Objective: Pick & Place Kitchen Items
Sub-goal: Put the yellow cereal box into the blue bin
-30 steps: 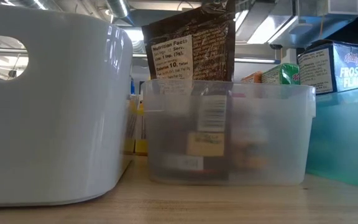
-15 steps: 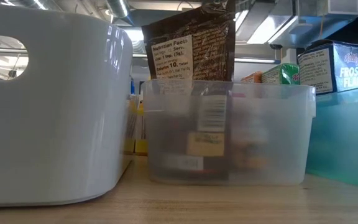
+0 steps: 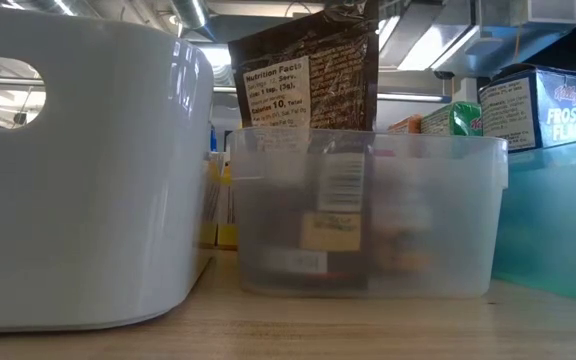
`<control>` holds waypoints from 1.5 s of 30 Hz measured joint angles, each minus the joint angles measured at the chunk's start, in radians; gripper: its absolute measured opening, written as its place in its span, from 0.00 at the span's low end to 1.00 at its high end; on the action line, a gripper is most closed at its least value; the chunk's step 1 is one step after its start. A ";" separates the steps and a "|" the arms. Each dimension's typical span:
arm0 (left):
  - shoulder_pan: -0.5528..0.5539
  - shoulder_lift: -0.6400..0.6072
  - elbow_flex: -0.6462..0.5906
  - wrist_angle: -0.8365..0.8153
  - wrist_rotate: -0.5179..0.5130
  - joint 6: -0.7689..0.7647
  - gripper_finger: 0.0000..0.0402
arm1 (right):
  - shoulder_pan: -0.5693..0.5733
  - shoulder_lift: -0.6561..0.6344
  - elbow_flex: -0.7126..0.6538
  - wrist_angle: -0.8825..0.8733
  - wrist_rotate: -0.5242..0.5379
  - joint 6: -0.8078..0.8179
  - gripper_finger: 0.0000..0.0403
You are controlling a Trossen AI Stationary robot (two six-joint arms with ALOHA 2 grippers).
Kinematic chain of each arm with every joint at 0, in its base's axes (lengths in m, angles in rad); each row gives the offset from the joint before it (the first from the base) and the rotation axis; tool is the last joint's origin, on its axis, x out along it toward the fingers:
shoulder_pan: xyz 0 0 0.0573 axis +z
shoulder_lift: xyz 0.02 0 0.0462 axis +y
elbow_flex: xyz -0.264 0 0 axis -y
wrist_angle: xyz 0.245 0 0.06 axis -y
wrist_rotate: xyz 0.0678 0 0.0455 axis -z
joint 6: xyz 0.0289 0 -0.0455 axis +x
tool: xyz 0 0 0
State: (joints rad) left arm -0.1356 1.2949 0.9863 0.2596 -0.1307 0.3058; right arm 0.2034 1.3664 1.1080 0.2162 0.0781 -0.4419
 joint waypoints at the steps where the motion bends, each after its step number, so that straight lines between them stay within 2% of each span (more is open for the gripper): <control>1: 0.000 0.000 0.000 0.000 -0.004 0.000 0.35 | 0.000 0.000 0.000 -0.002 0.000 0.000 0.33; 9: 0.000 0.000 0.000 0.012 -0.006 -0.016 0.48 | -0.001 0.003 0.001 -0.047 0.004 0.000 0.32; 12: 0.000 0.000 0.000 0.014 -0.010 -0.009 0.54 | 0.001 -0.001 0.001 -0.074 0.063 0.004 0.32; 15: 0.000 0.000 0.000 0.009 -0.015 -0.007 0.57 | 0.010 -0.030 -0.001 -0.145 0.125 0.015 0.32; 19: 0.000 0.000 0.000 -0.011 -0.077 -0.006 0.58 | 0.031 -0.096 -0.001 -0.282 0.132 0.069 0.32; 24: 0.001 0.000 0.000 -0.050 -0.152 -0.004 0.58 | 0.071 -0.215 -0.001 -0.497 0.127 0.173 0.32; 28: 0.000 0.000 0.000 -0.110 -0.164 -0.004 0.58 | 0.117 -0.330 -0.001 -0.695 0.127 0.271 0.32; 32: 0.000 0.000 0.000 -0.163 -0.166 -0.006 0.58 | 0.184 -0.447 -0.005 -0.816 0.127 0.349 0.32; 37: 0.000 -0.001 0.000 -0.182 -0.166 -0.028 0.58 | 0.257 -0.606 -0.095 -0.817 0.128 0.362 0.32; 42: 0.000 -0.001 0.000 -0.196 -0.166 -0.034 0.58 | 0.313 -0.780 -0.257 -0.776 0.126 0.404 0.32; 45: 0.000 -0.001 0.000 -0.203 -0.166 -0.034 0.58 | 0.346 -0.867 -0.356 -0.703 0.030 0.404 0.32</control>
State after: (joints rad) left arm -0.1356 1.2938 0.9863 0.0570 -0.2963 0.2714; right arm 0.5498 0.4990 0.7518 -0.4864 0.1082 -0.0378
